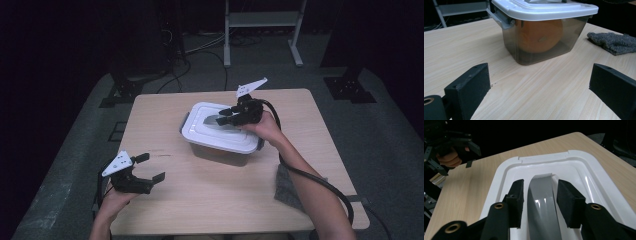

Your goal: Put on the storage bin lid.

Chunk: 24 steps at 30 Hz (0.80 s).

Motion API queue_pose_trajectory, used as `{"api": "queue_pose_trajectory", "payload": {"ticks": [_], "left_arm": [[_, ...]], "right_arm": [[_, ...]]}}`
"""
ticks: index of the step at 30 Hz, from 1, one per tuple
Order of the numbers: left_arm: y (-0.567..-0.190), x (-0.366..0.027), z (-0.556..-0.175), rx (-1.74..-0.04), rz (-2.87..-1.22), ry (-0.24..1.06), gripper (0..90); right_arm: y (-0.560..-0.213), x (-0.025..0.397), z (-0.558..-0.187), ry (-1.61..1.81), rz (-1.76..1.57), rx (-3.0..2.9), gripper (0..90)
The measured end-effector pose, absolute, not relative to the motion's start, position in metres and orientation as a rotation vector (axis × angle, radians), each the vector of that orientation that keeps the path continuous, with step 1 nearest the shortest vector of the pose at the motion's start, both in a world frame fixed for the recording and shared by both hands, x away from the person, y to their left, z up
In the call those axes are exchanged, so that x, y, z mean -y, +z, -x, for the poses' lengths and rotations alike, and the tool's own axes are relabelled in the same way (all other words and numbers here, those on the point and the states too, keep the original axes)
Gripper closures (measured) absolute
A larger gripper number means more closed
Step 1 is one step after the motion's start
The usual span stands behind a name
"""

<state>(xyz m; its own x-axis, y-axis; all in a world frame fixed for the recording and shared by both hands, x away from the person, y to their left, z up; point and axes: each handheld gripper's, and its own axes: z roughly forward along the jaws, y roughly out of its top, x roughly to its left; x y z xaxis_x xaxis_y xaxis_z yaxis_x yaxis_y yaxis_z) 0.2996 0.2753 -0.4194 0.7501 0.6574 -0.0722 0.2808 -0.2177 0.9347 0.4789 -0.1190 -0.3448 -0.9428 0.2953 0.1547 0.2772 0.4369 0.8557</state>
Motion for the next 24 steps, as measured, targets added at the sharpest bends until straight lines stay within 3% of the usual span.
{"api": "queue_pose_trajectory", "payload": {"ticks": [24], "left_arm": [[-0.422, -0.273, -0.298, -0.729, -1.822, 0.41, 2.7]], "right_arm": [[-0.327, 0.188, -0.443, 1.599, -0.587, -2.563, 46.8]]}}
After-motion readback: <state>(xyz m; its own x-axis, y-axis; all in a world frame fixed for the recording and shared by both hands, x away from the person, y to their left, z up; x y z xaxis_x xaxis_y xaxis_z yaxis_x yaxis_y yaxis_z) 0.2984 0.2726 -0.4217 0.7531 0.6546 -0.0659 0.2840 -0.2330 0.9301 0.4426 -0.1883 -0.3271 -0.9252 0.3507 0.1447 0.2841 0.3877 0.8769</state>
